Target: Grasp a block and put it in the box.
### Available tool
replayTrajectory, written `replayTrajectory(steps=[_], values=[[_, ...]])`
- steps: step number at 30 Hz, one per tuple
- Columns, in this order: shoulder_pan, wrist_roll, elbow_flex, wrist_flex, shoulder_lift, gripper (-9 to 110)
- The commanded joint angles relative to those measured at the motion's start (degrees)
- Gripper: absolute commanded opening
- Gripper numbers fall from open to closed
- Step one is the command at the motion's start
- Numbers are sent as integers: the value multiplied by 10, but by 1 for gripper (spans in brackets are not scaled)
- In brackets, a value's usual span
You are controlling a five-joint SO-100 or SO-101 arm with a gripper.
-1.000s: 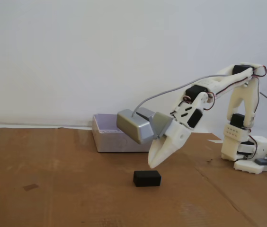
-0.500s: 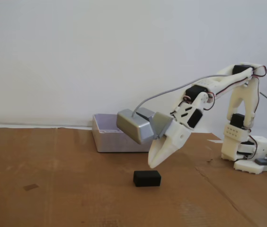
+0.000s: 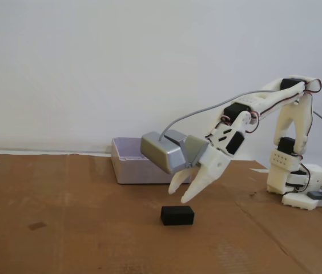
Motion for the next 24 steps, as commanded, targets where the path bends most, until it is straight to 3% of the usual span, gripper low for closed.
replayTrajectory(steps=[1,24], values=[[-2,-4,-60,-27,20,32],[-30,4,-85,-50,-34,34]])
